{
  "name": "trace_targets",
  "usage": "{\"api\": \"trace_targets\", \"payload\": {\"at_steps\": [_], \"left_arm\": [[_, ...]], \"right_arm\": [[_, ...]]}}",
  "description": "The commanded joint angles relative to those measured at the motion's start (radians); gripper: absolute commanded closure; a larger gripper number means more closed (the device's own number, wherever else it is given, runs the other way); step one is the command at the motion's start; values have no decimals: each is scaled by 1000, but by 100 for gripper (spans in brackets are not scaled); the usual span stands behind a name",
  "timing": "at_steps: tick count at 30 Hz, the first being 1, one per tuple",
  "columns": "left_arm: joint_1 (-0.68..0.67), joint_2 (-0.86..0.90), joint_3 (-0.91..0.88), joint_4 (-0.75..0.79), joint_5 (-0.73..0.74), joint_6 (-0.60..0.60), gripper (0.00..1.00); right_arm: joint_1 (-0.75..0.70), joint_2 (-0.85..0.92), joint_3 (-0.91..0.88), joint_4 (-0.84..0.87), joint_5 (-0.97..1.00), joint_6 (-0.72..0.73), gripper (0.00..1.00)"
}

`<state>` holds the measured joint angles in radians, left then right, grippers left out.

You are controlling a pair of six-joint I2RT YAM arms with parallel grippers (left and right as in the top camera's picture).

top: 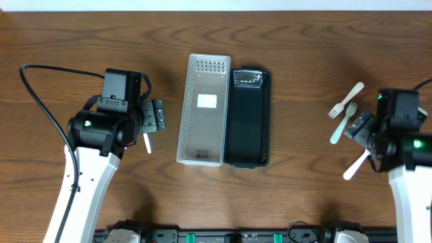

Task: Pack container
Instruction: 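Move the right gripper to a white spoon near the forks, then grasp the white spoon with the right gripper and lift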

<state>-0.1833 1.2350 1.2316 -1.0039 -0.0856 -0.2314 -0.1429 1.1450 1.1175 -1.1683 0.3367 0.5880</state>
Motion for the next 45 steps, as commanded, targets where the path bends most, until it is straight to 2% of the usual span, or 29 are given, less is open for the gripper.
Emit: {"api": "trace_targets", "payload": {"at_steps": [1, 10, 19, 25, 40, 45], "left_arm": [[3, 11, 18, -5, -8, 8, 9], [3, 13, 18, -5, -9, 8, 9], [3, 13, 18, -5, -9, 9, 9], [3, 13, 18, -5, -9, 9, 8], [3, 13, 16, -5, -9, 9, 9], [3, 13, 16, -5, -9, 9, 9]], "right_arm": [[-100, 98, -10, 32, -60, -54, 1], [-277, 370, -10, 104, -206, -199, 1], [-298, 539, -10, 184, -275, -292, 3], [-297, 579, -39, 254, -319, -305, 3], [-298, 579, -281, 524, -368, -270, 4], [-297, 579, -290, 532, -368, -269, 23]]}}
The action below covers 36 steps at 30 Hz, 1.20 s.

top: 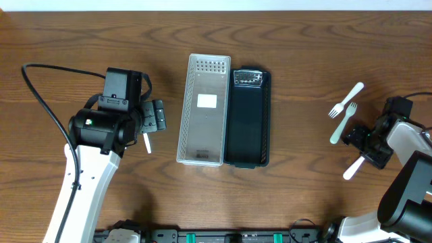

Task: Pack container
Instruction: 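Grasp the white spoon with the right gripper and lift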

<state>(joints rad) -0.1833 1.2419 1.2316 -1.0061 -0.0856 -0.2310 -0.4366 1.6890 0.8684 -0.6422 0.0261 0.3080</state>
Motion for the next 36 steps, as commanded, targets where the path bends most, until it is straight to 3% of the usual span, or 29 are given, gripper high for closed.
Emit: {"api": "trace_targets", "payload": {"at_steps": [1, 8, 14, 18, 26, 30, 36], "left_arm": [[3, 6, 16, -2, -9, 8, 9], [3, 6, 16, -2, -9, 8, 8], [3, 6, 16, -3, -9, 8, 8], [3, 6, 16, -2, -9, 8, 9], [3, 6, 16, -2, -9, 8, 8], [3, 6, 16, 2, -9, 8, 8], [3, 14, 16, 2, -9, 8, 8]], "right_arm": [[-3, 35, -40, 3, -57, 13, 26], [-3, 35, -40, -5, -58, 13, 67], [-3, 35, -40, -4, -64, 43, 85], [-1, 35, -40, -5, -65, 43, 92], [32, -26, 12, -64, -133, 26, 93], [142, -132, 89, -132, -132, -6, 89], [418, -242, 248, -256, -131, -17, 87]]}}
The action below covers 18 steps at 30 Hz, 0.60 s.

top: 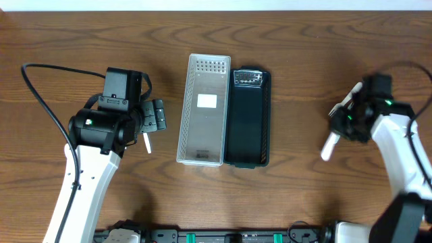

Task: Pack container
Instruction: 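Grasp the white spoon with the right gripper and lift, then carry the spoon into the black basket and release it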

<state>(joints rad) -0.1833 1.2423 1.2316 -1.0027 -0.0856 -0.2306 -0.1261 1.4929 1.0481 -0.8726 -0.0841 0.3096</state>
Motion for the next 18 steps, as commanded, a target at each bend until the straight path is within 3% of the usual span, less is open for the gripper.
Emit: {"api": "trace_targets", "payload": {"at_steps": [1, 9, 18], "left_arm": [[3, 18, 16, -2, -9, 8, 8], [3, 50, 16, -2, -9, 0, 8], [3, 54, 16, -2, -9, 0, 8]], "right_arm": [[161, -48, 92, -39, -21, -18, 87], [504, 13, 125, 39, 43, 124, 89], [620, 158, 180, 146, 41, 180, 91]]}}
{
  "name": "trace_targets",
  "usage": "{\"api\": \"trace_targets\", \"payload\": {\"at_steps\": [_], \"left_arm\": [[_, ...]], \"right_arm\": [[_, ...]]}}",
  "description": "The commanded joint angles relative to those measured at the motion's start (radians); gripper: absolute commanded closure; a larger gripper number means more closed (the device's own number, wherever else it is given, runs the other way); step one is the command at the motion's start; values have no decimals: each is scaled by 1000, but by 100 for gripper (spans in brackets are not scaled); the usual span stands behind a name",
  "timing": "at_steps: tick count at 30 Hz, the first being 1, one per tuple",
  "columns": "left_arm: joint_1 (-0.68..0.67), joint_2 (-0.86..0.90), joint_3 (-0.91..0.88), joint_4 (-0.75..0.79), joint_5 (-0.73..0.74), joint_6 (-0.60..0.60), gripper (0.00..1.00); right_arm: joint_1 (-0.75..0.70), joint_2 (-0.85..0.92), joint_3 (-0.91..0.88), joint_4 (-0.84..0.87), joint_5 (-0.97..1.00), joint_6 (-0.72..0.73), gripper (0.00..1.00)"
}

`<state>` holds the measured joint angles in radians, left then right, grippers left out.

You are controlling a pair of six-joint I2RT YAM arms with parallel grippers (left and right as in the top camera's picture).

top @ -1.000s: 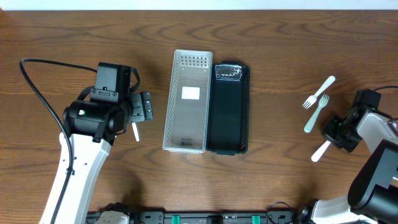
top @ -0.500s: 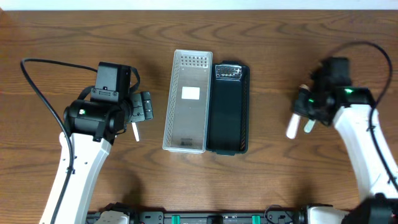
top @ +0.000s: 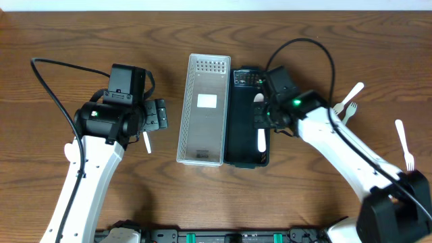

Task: Pack container
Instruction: 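Carry the spoon into the black basket and release it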

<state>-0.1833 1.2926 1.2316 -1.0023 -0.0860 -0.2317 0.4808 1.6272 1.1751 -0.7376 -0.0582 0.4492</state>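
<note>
Two long containers stand side by side mid-table: a pale grey perforated basket [top: 202, 111] and a black tray [top: 246, 135] on its right. My right gripper [top: 261, 117] hovers over the black tray, shut on a white plastic spoon [top: 260, 140] that lies lengthwise above the tray. Left of the basket is my left gripper [top: 157, 115]. A white utensil end [top: 146, 142] pokes out below it, and I cannot tell whether that gripper holds it.
Loose cutlery lies at the right: a white fork [top: 349, 106] and a white spoon [top: 354, 90] beside the right forearm, and another white fork [top: 403, 143] near the right edge. A black cable loops over each arm.
My right gripper, with the white spoon, has moved left from the cutlery pile to above the black tray. A white fork shows near the right edge. The left arm shifted slightly.
First the right gripper stood at the far right over the loose cutlery. Then it was low on a white spoon there. After that it held the spoon left of the pile, and now over the black tray. The left gripper stayed beside the basket.
</note>
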Motion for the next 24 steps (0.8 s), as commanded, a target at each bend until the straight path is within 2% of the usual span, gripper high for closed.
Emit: {"api": "trace_targets", "payload": {"at_steps": [1, 6, 10, 14, 17, 21, 24], "left_arm": [[3, 3, 16, -2, -8, 1, 8], [3, 4, 16, -2, -8, 1, 8], [3, 4, 16, -2, -8, 1, 8], [3, 4, 16, -2, -8, 1, 8], [3, 4, 16, -2, -8, 1, 8], [3, 4, 16, -2, -8, 1, 8], [3, 4, 16, -2, -8, 2, 8]], "right_arm": [[14, 37, 66, 13, 14, 49, 92], [16, 111, 103, 55, 17, 115, 95], [16, 179, 103, 76, 17, 207, 89], [17, 244, 103, 74, 16, 231, 87], [17, 257, 103, 73, 16, 230, 79], [17, 242, 122, 81, 15, 180, 57], [13, 214, 188, 27, 10, 111, 54]]}}
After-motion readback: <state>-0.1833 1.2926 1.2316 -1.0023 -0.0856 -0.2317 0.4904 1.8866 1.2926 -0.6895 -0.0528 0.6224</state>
